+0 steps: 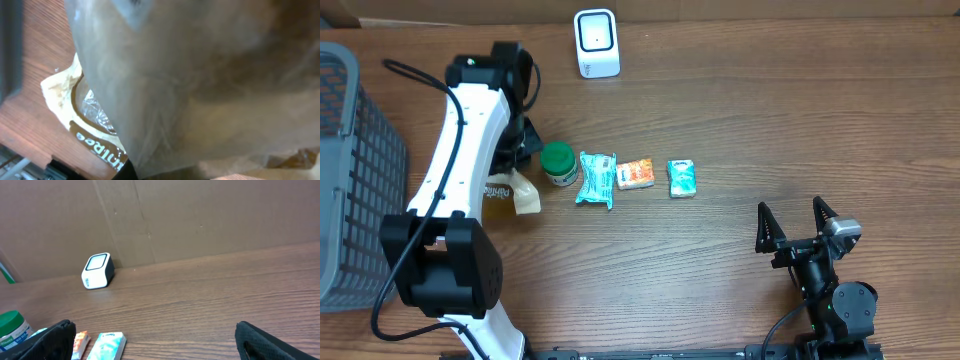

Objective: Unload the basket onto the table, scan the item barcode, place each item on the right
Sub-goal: 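Carry the bread bag out and lay it left of the jar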

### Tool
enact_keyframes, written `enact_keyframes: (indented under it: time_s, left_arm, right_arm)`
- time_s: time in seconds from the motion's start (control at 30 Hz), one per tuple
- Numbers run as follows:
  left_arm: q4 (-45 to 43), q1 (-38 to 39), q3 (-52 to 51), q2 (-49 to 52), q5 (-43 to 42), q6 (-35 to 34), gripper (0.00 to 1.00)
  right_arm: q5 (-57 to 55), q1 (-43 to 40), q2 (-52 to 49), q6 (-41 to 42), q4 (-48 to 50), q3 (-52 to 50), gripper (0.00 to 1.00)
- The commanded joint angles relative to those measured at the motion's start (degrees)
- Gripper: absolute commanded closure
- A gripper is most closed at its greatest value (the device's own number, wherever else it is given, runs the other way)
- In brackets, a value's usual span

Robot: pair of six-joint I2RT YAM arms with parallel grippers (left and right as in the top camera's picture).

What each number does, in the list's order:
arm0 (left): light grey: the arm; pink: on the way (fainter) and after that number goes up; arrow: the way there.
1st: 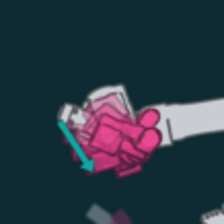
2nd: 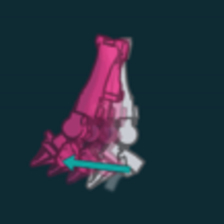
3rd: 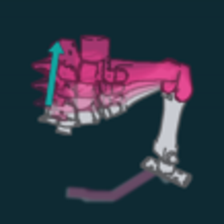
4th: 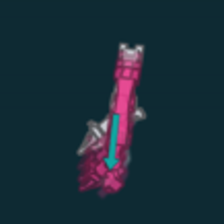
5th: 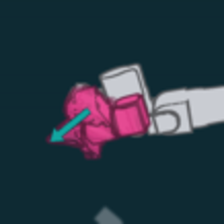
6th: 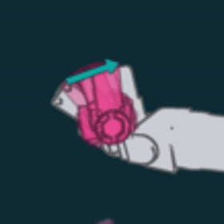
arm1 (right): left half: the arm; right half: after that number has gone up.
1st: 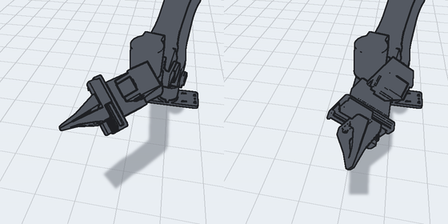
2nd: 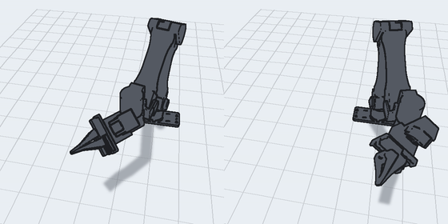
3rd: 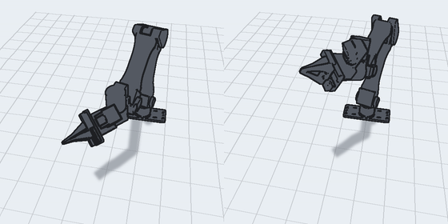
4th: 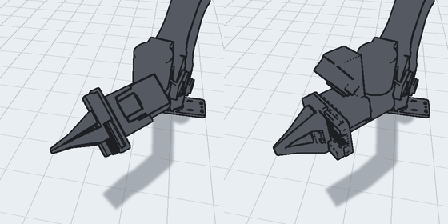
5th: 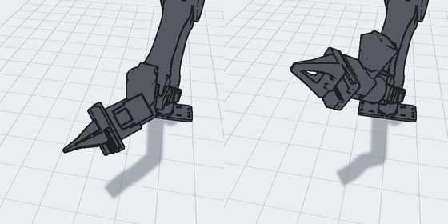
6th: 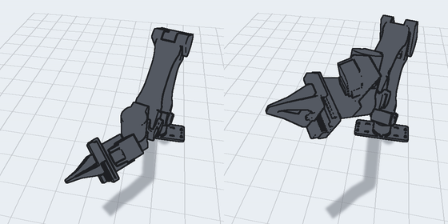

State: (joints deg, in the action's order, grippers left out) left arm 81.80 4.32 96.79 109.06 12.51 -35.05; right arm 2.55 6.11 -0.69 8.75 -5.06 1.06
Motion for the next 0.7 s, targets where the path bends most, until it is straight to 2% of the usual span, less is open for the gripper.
enact_keyframes:
  time_s: [0.0, 0.4, 0.67]
  left_arm:
    - [-4.02, -0.66, -5.53, -0.59, 1.20, 1.44, 0.96]
    - [-27.30, -0.52, -21.03, -0.57, -3.58, 1.64, 0.96]
    - [-36.44, -0.07, -26.23, -0.57, -6.05, 1.79, 0.96]
  right_arm:
    - [-0.35, 0.31, 0.52, -0.20, 0.37, -0.59, 0.00]
    - [-0.37, 0.31, 0.52, -0.20, 0.37, -0.61, 0.00]
    - [-0.35, 0.31, 0.52, -0.20, 0.37, -0.59, 0.00]
